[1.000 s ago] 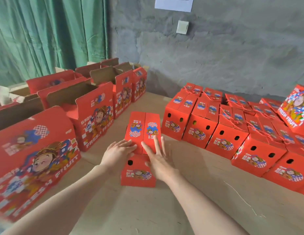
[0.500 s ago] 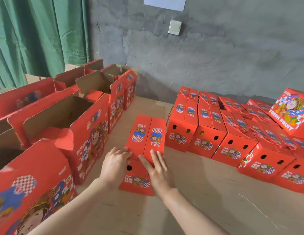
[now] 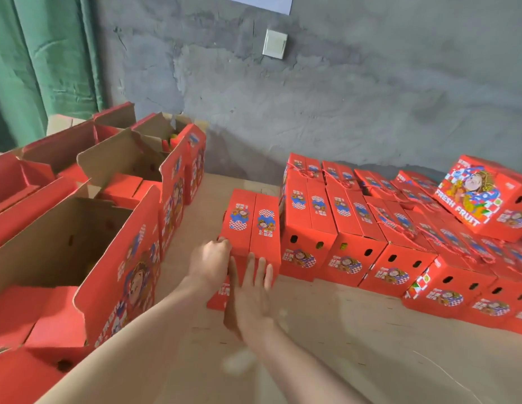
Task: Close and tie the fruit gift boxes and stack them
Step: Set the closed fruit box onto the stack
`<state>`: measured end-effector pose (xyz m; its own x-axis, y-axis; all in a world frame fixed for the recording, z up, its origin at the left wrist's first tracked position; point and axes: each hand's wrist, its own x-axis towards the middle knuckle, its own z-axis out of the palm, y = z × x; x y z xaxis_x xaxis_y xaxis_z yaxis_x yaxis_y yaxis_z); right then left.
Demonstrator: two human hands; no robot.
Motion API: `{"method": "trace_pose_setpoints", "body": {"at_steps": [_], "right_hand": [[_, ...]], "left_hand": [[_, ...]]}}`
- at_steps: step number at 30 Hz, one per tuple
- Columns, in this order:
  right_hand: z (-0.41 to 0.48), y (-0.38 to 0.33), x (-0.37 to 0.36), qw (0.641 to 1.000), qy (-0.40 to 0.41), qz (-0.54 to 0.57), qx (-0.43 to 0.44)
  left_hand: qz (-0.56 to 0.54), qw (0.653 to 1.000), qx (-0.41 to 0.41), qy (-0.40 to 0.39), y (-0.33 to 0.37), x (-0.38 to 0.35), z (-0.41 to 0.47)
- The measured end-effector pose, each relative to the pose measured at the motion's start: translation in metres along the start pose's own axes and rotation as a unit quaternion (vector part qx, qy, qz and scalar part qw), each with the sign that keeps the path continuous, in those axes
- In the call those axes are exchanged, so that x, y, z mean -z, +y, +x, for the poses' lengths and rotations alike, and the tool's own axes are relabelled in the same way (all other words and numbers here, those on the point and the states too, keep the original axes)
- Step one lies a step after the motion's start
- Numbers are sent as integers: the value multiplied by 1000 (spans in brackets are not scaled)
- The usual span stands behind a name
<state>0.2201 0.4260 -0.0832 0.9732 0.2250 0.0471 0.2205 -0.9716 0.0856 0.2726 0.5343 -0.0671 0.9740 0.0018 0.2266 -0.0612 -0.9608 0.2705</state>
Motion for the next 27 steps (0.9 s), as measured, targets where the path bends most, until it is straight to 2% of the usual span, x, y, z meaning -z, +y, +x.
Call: {"method": "trace_pose_setpoints", "body": {"at_steps": [2, 6, 8, 11, 14, 16, 20, 23, 27], "right_hand": [[26, 2, -2, 999, -39, 2, 4], [68, 7, -8, 997, -43, 59, 22], [86, 6, -13, 998, -30, 36, 35], [120, 10, -21, 999, -18, 2, 28], [162, 19, -19, 1000, -29, -3, 9], [193, 30, -15, 999, -34, -18, 5], [261, 51, -10, 997, -44, -54, -19], [305, 62, -19, 997, -19, -66, -39], [347, 88, -32, 997, 2, -48, -58]], "left_hand": [[22, 1000, -1, 8, -4, -5, 19], [19, 999, -11, 41, -19, -17, 55], [-32, 998, -10, 46, -25, -23, 69], [-175, 983, 3, 56, -31, -29, 101], [-214, 976, -15, 39, -35, -41, 129], [-225, 974, -12, 0, -42, -57, 135], [-93, 982, 86, -143, -78, -111, 130], [-88, 972, 140, -168, -109, -133, 127], [11, 968, 162, -190, -134, -137, 145]]}}
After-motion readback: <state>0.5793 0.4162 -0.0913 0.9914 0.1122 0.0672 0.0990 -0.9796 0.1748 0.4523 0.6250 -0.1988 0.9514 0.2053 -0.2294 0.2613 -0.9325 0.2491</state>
